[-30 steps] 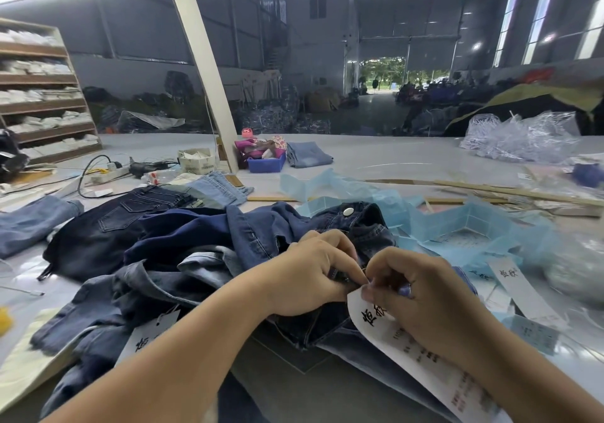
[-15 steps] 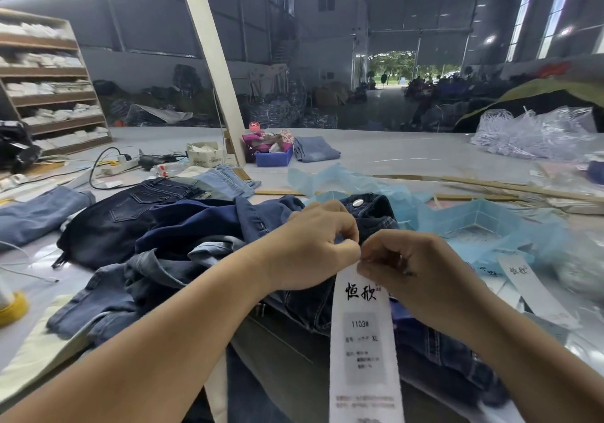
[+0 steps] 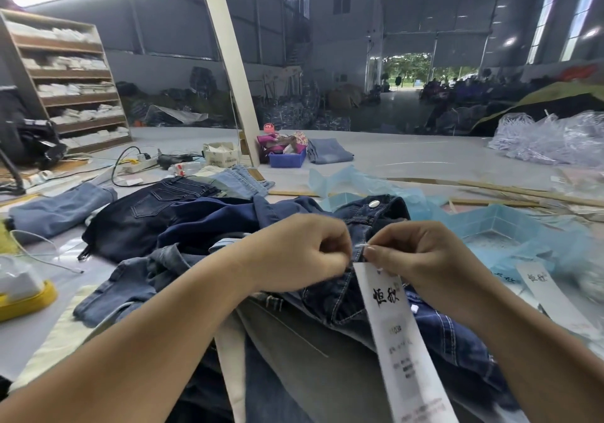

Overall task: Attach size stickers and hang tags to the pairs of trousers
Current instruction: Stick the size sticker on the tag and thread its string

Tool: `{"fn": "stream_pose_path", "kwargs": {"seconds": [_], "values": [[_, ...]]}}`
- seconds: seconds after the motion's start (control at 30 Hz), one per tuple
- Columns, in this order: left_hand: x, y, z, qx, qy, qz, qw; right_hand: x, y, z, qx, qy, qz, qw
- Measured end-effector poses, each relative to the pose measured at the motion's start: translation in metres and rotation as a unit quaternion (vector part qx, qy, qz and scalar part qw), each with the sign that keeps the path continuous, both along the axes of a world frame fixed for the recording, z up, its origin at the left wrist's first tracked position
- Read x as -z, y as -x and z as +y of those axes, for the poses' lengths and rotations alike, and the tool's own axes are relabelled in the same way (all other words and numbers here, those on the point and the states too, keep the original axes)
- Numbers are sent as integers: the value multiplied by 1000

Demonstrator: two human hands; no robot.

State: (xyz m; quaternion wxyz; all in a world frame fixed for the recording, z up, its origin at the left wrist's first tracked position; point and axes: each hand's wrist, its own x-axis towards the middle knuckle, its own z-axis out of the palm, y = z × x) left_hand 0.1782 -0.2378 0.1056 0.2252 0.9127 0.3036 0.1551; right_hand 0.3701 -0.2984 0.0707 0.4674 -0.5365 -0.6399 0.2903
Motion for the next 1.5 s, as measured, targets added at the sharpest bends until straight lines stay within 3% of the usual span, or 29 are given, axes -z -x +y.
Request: {"fn": "stream_pose_path", "kwargs": {"seconds": [0.07,0.17,0.37,0.6,0.7,0.83,0.93,1.07,1.23,1.5], "values": [[3,12,-1,12,15,80,997,2,-5,-1,19,-8,8,1000],[12,16,-5,8,-49,156,986,5,-12,-1,42,1,19,999],[8,1,-7,26,-140,106,984,7,-13,-5,70,-34,18,997],[11,8,-2,46,-107,206,972,22,-5,-12,96,-54,43,993],[22,7,-4,43,-176,171,968,38,6,-11,136,-94,-61,984],[26,8,-6,49,-198,52,977,43,12,-8,175,-151,-174,957],[24,3,-5,-4,-253,-76,965,42,15,-6,189,-167,-181,951],[23,-18,-6,-130,-336,-184,915,39,17,-1,220,-183,-132,949],[30,-35,-3,-147,-453,-175,862,33,19,3,249,-228,-109,935],[38,-43,8,-194,-403,-114,887,39,19,12,221,-200,-117,947]]}}
